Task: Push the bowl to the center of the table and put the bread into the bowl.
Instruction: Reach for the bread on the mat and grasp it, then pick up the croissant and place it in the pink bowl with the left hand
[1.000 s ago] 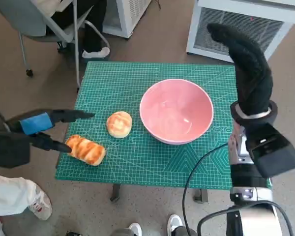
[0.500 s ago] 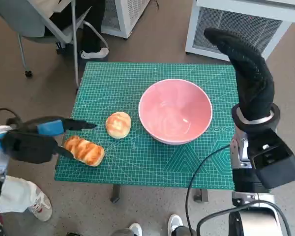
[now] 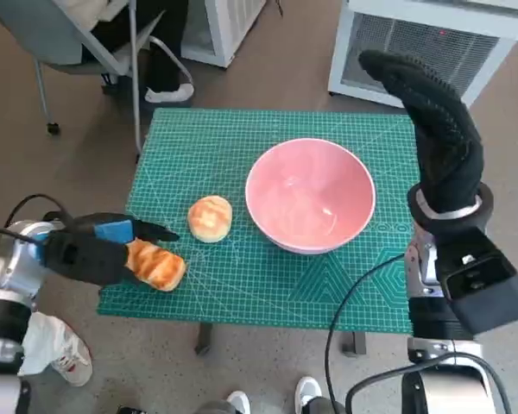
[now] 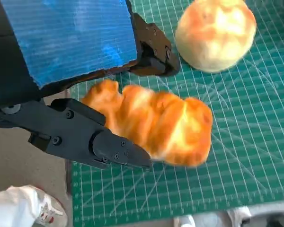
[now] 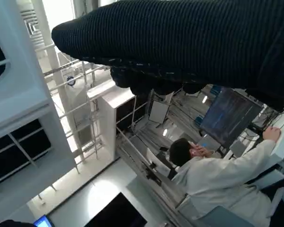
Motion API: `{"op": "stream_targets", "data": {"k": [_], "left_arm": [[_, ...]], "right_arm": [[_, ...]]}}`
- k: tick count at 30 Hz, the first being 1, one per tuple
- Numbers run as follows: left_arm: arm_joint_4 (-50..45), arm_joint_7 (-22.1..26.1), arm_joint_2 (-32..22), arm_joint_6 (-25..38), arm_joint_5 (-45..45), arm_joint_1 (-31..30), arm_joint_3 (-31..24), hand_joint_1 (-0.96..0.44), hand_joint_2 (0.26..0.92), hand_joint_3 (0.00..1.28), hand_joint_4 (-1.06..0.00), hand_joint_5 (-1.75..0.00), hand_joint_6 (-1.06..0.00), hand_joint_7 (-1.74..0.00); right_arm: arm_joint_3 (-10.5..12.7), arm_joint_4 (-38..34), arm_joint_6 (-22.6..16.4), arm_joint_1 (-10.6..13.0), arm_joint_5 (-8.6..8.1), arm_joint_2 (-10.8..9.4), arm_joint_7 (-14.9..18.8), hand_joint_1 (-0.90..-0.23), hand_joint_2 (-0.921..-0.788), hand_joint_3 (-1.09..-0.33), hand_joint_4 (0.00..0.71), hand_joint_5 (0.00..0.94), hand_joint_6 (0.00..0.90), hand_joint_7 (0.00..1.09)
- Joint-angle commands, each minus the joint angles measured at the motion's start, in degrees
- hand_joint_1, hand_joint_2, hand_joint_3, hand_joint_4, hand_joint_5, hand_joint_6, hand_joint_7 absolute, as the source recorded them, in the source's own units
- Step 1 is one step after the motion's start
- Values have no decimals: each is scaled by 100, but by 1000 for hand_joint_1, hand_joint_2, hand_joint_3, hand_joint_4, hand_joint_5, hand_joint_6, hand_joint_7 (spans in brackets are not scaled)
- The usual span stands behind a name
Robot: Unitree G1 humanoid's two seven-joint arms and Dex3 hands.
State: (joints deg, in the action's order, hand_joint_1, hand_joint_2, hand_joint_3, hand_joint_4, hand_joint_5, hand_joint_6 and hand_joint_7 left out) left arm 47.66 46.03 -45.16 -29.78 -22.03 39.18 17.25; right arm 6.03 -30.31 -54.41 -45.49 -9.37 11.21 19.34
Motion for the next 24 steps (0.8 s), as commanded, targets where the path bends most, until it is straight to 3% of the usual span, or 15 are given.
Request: {"op": "stream_targets", "data": {"k": [1,3,5,7,11,18,24], "left_arm": [[245,-169,89,10,-228,-128,180,-135,839,17,-721,-163,-683,-196],[302,-274,79,-151,-229,-127,186,-118,870,14,-749,-344,-682,-393],[343,-335,59,-314,-197,-111,175,-61,895,67,-708,-753,-605,-821],[325,-355,31,-451,-136,-77,138,-26,910,90,-691,-997,-570,-1076],[203,-226,-23,-648,118,38,-5,-8,918,81,-689,-1092,-593,-1193],[-495,402,-88,-449,1085,460,-576,0,920,71,-664,-1146,-643,-1192],[-1259,259,147,-119,1866,861,-1189,1,920,88,-631,-1224,-639,-1160]], "right_arm": [[1,-22,76,154,-102,37,67,-566,-921,-748,258,1,47,513],[3,-12,85,160,-101,36,61,-566,-921,-748,259,2,47,514],[5,3,93,168,-97,33,53,-565,-921,-748,260,2,46,515],[6,25,102,179,-95,31,47,-562,-921,-748,260,2,46,517],[5,77,133,206,-124,30,60,-559,-921,-749,260,2,46,520],[7,116,158,221,-157,42,69,-561,-921,-749,260,2,45,524],[17,30,119,193,-186,57,91,-565,-921,-748,260,2,44,527]]}}
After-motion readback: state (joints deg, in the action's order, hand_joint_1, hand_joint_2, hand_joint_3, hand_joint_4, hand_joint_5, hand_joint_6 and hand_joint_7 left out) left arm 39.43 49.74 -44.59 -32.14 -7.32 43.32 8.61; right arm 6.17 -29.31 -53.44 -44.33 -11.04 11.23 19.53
